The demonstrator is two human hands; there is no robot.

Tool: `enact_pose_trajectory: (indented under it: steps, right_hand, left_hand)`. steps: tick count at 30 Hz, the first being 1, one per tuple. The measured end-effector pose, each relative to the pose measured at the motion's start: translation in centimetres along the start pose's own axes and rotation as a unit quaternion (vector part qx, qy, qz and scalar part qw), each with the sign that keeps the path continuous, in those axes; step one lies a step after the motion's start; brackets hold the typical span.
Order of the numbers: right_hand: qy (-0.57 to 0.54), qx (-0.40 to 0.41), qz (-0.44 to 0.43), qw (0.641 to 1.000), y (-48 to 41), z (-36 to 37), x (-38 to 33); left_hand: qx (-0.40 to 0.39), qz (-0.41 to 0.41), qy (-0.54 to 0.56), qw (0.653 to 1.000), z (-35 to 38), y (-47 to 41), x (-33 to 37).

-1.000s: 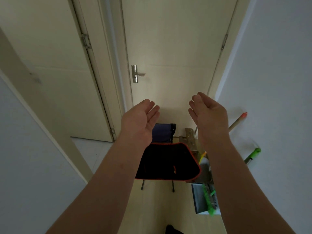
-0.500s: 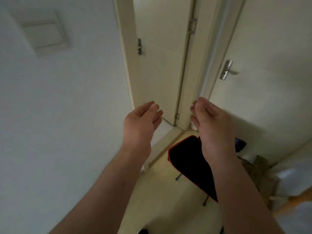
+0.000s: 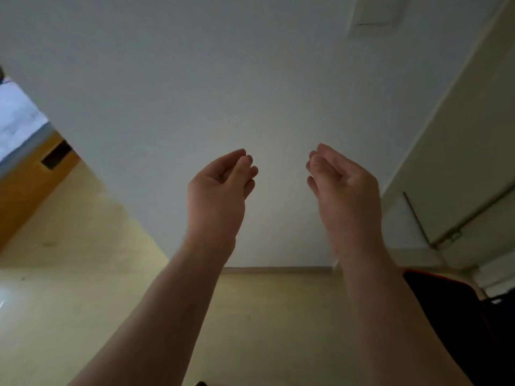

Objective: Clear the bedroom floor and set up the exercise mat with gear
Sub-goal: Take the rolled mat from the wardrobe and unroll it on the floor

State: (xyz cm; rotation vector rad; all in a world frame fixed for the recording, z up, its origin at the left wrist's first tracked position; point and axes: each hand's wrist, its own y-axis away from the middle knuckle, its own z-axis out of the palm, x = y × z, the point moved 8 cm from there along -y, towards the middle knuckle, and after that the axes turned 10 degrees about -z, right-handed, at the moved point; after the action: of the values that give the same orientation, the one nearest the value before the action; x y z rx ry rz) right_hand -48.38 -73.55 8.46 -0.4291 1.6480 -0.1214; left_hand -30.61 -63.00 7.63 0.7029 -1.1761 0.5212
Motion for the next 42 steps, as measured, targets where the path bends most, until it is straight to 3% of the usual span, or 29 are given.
enact_pose_trajectory:
  steps: [9,17,23,27,35,42]
  right_hand:
    - [-0.012,-0.129,-0.058,0.990,7.1,20.0,-6.6]
    - [0.016,-0.170,-0.122,0.978,14.6,35.7,-12.3]
    - [0.007,-0.183,-0.114,0.976,16.0,44.7,-14.3]
    - [0.041,-0.188,-0.133,0.972,15.8,50.7,-14.7]
    - [0.000,-0.169,-0.134,0.976,11.5,66.1,-14.7]
    - [0.014,-0.137,-0.115,0.984,4.6,81.3,-16.8]
  left_hand:
    - [0.130,0.043,0.041,0.990,-21.2,1.4,4.6]
    - [0.141,0.072,-0.001,0.987,-37.1,-0.1,9.8]
    - [0.148,0.060,0.022,0.987,-45.4,-3.6,13.0]
    - [0.151,0.063,0.018,0.986,-50.2,-7.8,15.0]
    - [0.131,0.077,-0.032,0.988,-58.4,-20.2,19.3]
    - [0.121,0.087,-0.049,0.988,-66.8,-32.8,27.4]
